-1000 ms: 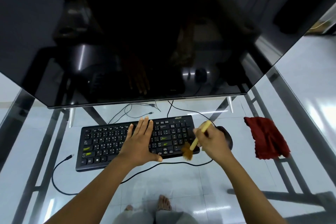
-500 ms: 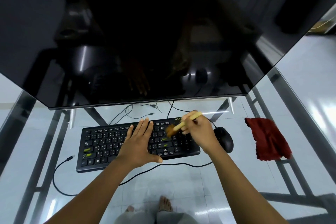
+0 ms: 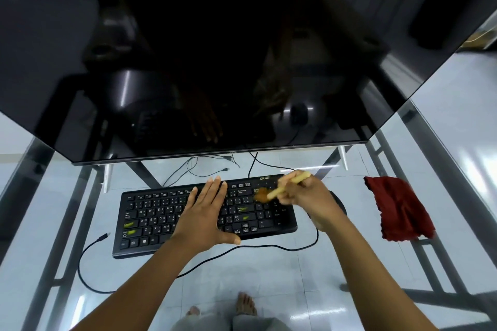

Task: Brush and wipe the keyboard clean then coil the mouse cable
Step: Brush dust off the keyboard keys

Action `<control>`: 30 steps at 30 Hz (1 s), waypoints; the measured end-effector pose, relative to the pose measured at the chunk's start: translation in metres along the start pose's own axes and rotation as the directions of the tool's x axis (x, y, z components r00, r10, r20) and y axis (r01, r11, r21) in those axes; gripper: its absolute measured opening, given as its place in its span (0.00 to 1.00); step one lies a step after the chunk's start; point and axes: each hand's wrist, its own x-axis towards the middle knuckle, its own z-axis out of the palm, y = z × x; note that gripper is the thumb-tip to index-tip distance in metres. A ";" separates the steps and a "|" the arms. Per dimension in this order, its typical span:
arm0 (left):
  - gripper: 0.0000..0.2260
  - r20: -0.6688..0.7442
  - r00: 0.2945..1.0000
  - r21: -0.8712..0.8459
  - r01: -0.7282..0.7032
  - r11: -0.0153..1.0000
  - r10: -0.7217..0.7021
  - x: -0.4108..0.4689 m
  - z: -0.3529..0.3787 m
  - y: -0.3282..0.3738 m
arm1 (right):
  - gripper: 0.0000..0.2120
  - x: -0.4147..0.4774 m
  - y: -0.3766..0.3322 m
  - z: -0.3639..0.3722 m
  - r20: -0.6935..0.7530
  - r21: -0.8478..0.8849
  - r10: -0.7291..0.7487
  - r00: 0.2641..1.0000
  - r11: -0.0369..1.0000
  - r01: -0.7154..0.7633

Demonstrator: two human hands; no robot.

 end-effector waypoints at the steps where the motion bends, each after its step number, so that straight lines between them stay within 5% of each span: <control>1: 0.63 0.003 1.000 0.008 -0.001 1.000 0.001 0.000 0.000 0.000 | 0.06 -0.004 0.000 -0.001 0.008 -0.023 0.015 1.000 1.000 -0.015; 4: 0.63 0.006 1.000 0.028 0.000 1.000 0.000 0.001 0.002 0.000 | 0.06 -0.009 0.006 -0.007 -0.256 -0.003 0.083 0.963 0.996 -0.087; 8: 0.62 0.019 1.000 0.026 0.007 1.000 -0.007 0.001 -0.001 0.000 | 0.05 -0.031 0.014 0.005 -0.059 -0.049 -0.038 0.998 0.998 0.035; 12: 0.60 0.056 0.998 0.069 0.033 0.997 -0.037 0.000 -0.004 0.008 | 0.04 -0.048 0.024 0.012 -0.304 -0.013 -0.018 0.953 1.000 0.015; 15: 0.58 0.077 0.996 0.070 0.039 0.997 -0.044 -0.001 -0.006 0.011 | 0.06 -0.055 0.027 0.016 -0.179 -0.075 -0.096 0.979 0.994 0.083; 19: 0.58 0.086 0.995 0.060 0.041 0.997 -0.046 0.000 -0.006 0.011 | 0.08 -0.050 0.028 0.008 -0.347 0.049 0.028 0.937 0.999 -0.012; 23: 0.58 0.092 0.995 0.062 0.035 0.997 -0.041 -0.001 -0.008 0.012 | 0.06 -0.046 0.022 0.010 -0.110 0.075 0.002 0.994 0.997 0.006; 27: 0.58 0.085 0.996 0.033 0.035 0.999 -0.037 -0.001 -0.007 0.011 | 0.09 -0.028 0.006 0.011 -0.333 0.139 0.070 0.940 0.990 -0.025; 30: 0.58 0.075 0.997 0.026 0.031 0.999 -0.033 -0.003 -0.007 0.010 | 0.04 -0.016 -0.007 0.028 -0.118 0.276 0.052 0.992 0.961 -0.017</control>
